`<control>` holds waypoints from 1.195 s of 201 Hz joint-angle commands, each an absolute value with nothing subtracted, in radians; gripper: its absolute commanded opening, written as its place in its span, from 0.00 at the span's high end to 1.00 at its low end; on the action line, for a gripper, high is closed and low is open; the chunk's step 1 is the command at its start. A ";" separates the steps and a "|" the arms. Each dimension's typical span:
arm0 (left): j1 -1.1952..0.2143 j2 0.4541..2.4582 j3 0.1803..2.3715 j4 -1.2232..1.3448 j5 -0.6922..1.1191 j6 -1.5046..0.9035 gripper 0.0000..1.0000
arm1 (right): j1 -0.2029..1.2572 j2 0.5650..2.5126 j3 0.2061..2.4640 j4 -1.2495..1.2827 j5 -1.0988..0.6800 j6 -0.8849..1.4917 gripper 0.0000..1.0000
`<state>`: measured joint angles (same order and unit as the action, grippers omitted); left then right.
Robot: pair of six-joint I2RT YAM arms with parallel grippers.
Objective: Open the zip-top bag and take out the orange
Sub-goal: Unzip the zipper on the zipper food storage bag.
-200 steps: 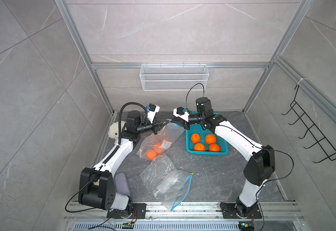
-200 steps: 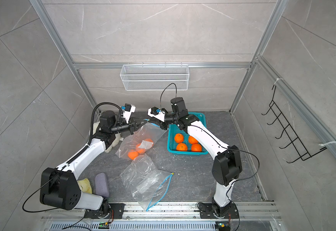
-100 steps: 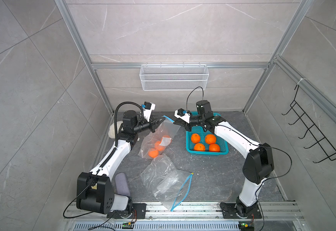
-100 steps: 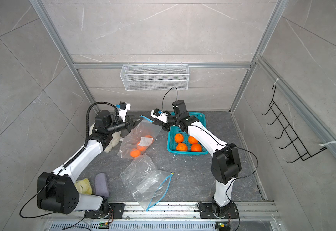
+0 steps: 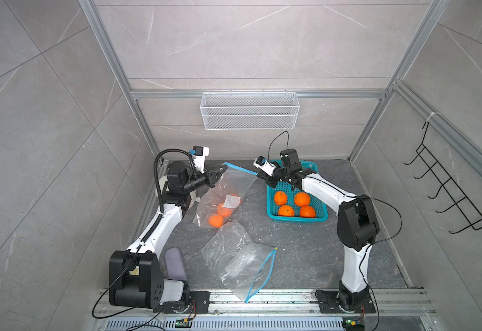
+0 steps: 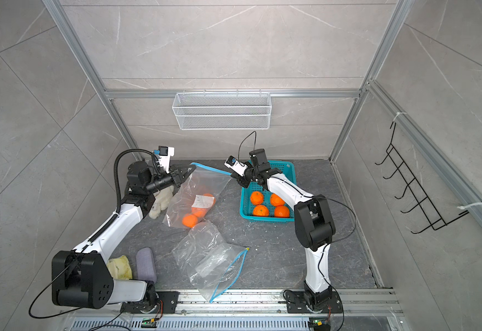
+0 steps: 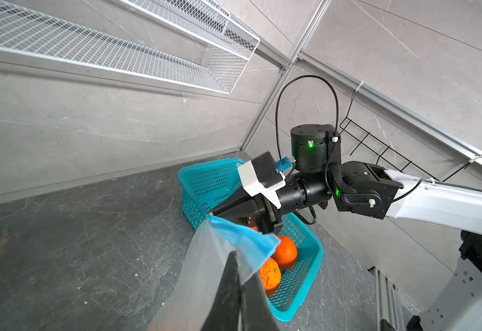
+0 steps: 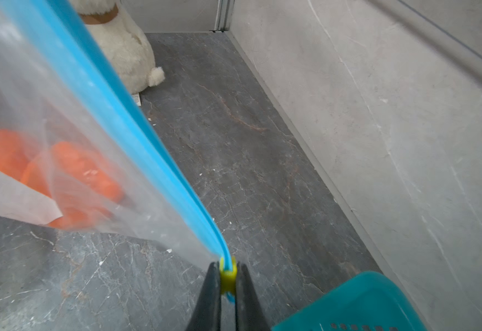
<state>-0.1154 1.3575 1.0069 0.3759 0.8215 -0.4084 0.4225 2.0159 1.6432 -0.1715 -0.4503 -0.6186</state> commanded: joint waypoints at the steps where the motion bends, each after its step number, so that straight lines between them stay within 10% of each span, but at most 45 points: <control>1: -0.091 1.270 1.017 0.540 0.853 -0.454 1.00 | 0.379 2.063 1.644 -0.214 -0.225 -0.584 1.00; 64: -0.083 1.280 1.002 0.507 0.874 -0.475 1.00 | 0.370 2.025 1.596 -0.121 -0.226 -0.543 1.00; 94: -0.087 1.342 1.048 0.516 0.936 -0.527 0.49 | 0.396 1.985 1.538 0.045 -0.462 -0.484 1.00; 132: -0.092 1.381 1.153 0.339 0.911 -0.445 0.34 | 0.428 1.948 1.508 0.072 -0.565 -0.476 1.00; 240: -0.213 1.533 1.315 -0.033 0.841 -0.303 0.34 | 0.428 1.850 1.448 0.389 -0.617 -0.524 1.00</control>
